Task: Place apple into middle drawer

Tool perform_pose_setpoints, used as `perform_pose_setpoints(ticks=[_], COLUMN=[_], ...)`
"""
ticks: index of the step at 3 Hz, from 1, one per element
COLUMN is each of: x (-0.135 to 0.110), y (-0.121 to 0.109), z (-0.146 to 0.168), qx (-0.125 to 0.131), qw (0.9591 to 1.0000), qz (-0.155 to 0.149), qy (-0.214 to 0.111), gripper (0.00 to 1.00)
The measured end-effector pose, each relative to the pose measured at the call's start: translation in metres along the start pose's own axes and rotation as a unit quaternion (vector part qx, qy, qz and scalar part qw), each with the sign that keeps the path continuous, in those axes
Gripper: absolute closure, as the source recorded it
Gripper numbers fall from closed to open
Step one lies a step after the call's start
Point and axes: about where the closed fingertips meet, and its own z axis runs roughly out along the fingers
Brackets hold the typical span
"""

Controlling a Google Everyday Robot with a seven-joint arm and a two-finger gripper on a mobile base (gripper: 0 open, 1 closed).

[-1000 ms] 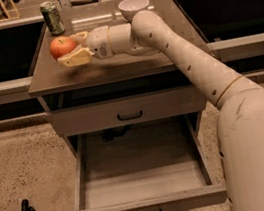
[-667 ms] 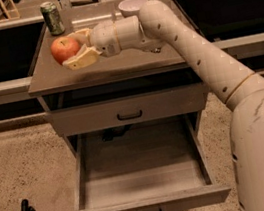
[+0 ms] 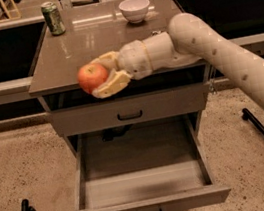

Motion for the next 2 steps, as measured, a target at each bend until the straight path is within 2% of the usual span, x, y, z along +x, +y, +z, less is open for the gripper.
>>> perform_pose_setpoints(ticks=[1,2], x=[0.036,0.077], y=[0.029,0.062], z=[-0.046,-0.099], qx=[0.074,0.171], qw=[0.9952,0.9769], qz=[0.055,0.081], qy=[0.033,0.099], gripper=[1.0,1.0])
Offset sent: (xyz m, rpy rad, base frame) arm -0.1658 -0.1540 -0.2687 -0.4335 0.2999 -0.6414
